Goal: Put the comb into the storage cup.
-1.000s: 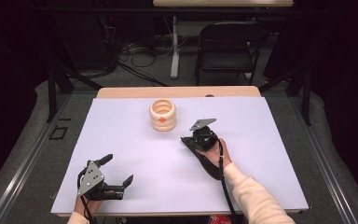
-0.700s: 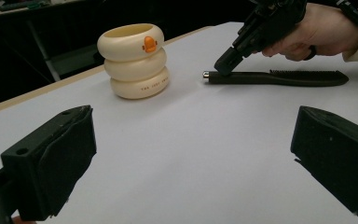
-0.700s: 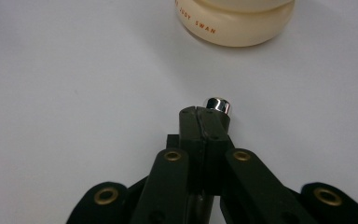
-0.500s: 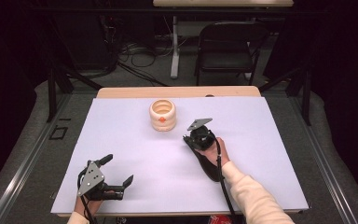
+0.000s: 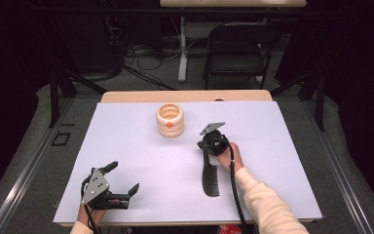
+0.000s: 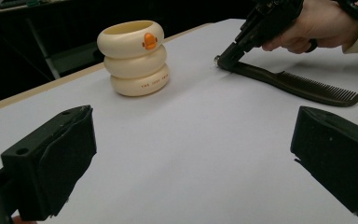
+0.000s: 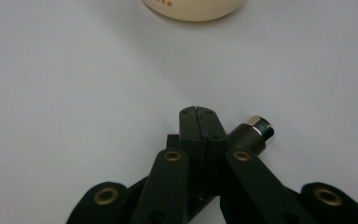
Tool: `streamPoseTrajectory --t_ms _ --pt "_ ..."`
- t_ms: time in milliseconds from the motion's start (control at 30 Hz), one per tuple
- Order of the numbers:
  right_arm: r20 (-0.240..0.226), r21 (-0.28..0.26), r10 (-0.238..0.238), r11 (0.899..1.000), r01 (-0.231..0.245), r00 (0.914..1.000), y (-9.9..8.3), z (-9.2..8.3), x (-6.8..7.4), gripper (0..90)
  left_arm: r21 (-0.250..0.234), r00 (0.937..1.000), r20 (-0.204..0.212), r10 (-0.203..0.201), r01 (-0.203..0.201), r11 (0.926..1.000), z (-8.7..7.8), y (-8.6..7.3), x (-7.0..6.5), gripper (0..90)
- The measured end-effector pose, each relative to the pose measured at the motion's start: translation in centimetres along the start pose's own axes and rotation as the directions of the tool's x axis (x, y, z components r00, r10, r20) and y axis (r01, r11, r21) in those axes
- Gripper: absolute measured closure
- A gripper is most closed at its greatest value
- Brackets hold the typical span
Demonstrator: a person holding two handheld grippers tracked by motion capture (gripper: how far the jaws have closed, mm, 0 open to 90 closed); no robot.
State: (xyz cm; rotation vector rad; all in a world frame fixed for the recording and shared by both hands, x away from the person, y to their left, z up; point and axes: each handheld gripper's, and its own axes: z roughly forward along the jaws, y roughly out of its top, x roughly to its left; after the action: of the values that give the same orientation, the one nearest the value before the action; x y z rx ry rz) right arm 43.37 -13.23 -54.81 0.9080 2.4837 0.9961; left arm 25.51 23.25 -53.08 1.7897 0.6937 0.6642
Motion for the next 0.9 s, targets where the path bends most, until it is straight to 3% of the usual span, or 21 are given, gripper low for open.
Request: streamPoseTrajectory --t_ms 433,900 --pt "0.049 0.019 0.028 0.999 -0.029 0.9984 -0.5 -1.1 -1.3 90.0 0.004 1.0 0.001 0.004 -0.004 1.0 0.0 0.0 0.1 0.3" --pt "0.09 0.062 0.024 0.998 -0.03 0.9956 -1.1 -2.0 -2.2 90.0 0.005 1.0 0.001 0.002 -0.002 1.0 -0.1 -0.1 0.1 0.3"
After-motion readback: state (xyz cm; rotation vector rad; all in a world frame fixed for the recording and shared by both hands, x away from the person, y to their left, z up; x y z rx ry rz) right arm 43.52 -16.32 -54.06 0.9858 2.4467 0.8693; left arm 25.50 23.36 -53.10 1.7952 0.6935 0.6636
